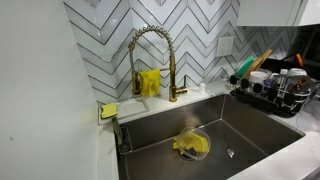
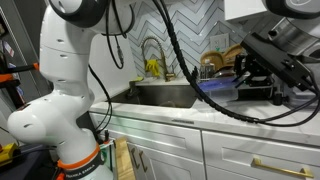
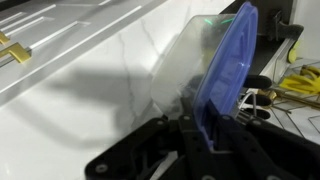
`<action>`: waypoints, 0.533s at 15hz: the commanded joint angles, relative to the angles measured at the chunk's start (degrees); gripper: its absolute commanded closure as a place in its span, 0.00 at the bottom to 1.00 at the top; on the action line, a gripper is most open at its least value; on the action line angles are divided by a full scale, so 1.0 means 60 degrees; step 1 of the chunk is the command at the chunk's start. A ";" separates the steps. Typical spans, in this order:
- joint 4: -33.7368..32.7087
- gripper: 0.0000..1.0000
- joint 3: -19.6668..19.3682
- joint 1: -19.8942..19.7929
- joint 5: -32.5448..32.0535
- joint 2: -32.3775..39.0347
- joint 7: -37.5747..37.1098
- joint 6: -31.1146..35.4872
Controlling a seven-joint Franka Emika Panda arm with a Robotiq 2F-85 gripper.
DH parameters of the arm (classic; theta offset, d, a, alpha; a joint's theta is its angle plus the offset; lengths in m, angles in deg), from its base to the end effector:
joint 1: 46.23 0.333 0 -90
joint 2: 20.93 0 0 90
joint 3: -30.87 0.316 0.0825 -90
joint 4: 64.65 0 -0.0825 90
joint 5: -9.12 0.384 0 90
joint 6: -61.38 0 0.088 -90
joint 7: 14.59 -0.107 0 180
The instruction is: Put the lid on the lunch box, then put the lunch box on the rack
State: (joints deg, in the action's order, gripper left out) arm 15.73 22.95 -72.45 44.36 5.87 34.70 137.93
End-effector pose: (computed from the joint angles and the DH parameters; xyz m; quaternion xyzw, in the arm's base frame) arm 0.5734 -0.2836 0.4259 -0.9220 -0.1123 0.0068 0.3704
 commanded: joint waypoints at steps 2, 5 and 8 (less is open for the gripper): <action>-0.0202 0.84 -0.0010 -0.0018 -0.0244 -0.0021 -0.0006 -0.0263; -0.0213 0.84 -0.0001 -0.0015 -0.0235 0.0004 -0.0006 -0.0262; -0.0387 0.96 0.0104 -0.0286 0.0668 -0.0118 -0.0123 -0.1043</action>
State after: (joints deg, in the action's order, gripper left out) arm 14.74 22.97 -72.55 44.67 5.71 34.74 136.10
